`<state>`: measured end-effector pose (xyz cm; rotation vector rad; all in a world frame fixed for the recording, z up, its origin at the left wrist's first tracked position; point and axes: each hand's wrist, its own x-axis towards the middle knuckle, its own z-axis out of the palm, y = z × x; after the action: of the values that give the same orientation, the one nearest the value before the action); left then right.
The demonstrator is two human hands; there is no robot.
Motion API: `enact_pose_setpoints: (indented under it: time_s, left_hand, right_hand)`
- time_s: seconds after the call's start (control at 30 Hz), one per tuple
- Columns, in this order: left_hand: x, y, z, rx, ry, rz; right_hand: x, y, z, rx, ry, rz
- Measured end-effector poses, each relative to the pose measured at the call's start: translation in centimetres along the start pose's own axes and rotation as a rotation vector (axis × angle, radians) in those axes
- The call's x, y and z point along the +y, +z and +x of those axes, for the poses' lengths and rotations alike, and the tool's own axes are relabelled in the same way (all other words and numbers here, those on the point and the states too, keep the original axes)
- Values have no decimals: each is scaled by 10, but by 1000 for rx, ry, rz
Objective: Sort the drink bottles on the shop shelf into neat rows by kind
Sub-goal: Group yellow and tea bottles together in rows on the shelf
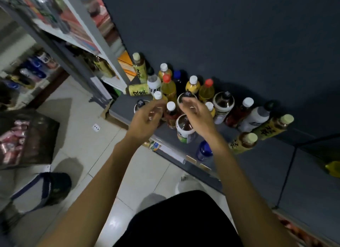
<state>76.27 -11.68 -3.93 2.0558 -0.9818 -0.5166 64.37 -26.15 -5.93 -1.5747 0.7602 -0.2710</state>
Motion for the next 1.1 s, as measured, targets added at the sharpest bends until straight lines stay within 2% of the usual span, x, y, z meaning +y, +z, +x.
enact_pose_setpoints:
  time_s: [0.27, 0.33, 0.4, 0.5, 0.6, 0.67, 0.77, 0.97, 1.1]
  left_hand:
    - [-26, -8, 92, -92, -58, -55]
    - [-33, -1, 111, -120, -50, -66]
    - [-43, 6, 129, -102, -19, -12]
    - [-57, 11, 158, -125, -77, 57]
    - [-75, 7, 184, -203, -84, 77]
    - [-85, 6, 196, -263, 1, 126]
    - [-95, 7, 208, -355, 80, 163]
    - [-93, 15, 198, -409, 119, 30]
    - [-85, 17, 198, -408, 118, 23]
  right_hand:
    - [4, -28, 57, 231, 76, -87]
    - [5, -26, 73, 335, 106, -98]
    - [5, -22, 89, 440, 118, -180]
    - [-1, -16, 106, 546, 202, -365]
    - [-1, -13, 123, 505, 338, -472]
    - [3, -9, 132, 490, 397, -522]
    - [9, -4, 141, 591, 451, -528]
    - [6, 1, 140, 654, 500, -618]
    - [-3, 11, 129, 729, 494, -712]
